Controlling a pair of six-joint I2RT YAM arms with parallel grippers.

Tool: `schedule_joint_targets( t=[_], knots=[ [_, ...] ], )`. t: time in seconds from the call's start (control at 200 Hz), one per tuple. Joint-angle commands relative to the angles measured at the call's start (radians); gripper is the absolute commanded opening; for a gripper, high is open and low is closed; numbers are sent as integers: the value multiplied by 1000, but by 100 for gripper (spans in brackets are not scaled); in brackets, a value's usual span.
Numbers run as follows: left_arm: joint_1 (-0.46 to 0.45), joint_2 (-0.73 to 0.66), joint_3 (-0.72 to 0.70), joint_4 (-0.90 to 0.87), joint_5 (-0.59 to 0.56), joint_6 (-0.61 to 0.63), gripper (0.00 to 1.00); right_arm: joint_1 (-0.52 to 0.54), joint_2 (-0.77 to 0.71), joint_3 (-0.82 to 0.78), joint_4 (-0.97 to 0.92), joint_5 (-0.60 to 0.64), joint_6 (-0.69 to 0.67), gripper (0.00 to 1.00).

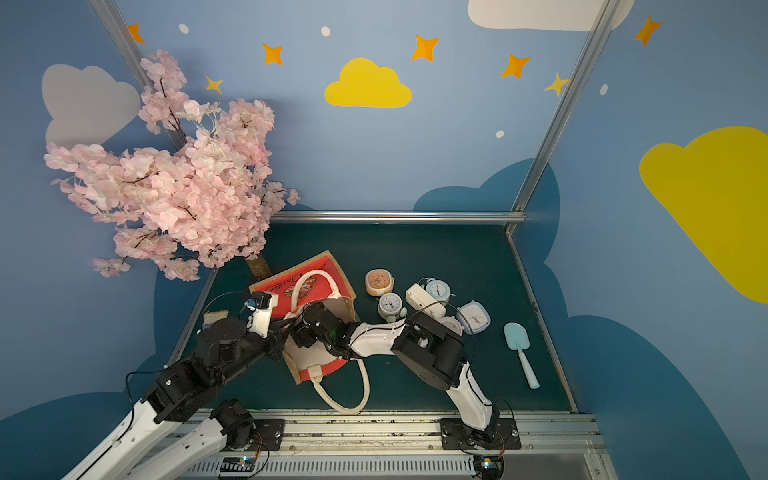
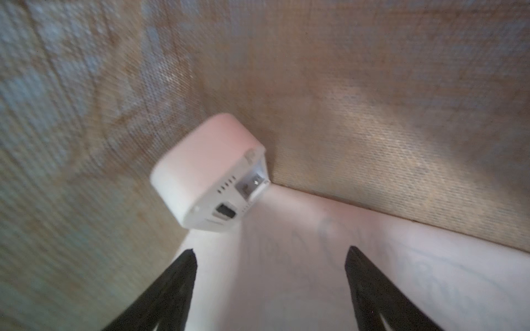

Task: Take the alarm clock out of the canvas bag
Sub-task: Pick up the alarm from the canvas bag.

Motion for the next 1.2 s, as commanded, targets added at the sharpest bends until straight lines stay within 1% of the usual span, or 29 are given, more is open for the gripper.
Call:
schedule_joint_targets(
  t=[0.0,0.195,0.325,0.476,0.571,0.621,0.761,0.861,0.911,1.011,1.101,1.196],
  knots=[
    [2,23,28,4,26,-16,16,11,-6,21,107,-53,74,82],
    [2,49,29,13,33,-16,16,14,-66,-24,111,-93,106,82],
    [1,28,3,60,42,-28,16,26,-79,-3,88,-115,133,82],
    [2,20,0,51,66,-22,15,49,4,127,21,-114,137,82],
    [2,6,-4,60,67,-27,15,41,32,143,50,-116,200,82],
    [2,-6,-14,77,65,-31,15,41,41,153,53,-107,210,82],
    [2,-19,-34,95,80,-39,15,31,107,251,-32,-103,211,83],
    [2,-27,-34,90,76,-44,15,18,143,309,-138,-64,236,83],
    [3,-40,-39,97,70,-46,15,8,148,298,-132,-64,255,81],
    [2,-71,-45,99,59,-46,15,-20,133,244,-101,-74,308,73],
    [3,-92,-45,86,50,-45,15,-52,94,185,-109,-76,346,67],
    [2,-101,-50,95,48,-42,16,-73,35,101,-106,-60,349,64]
  ],
)
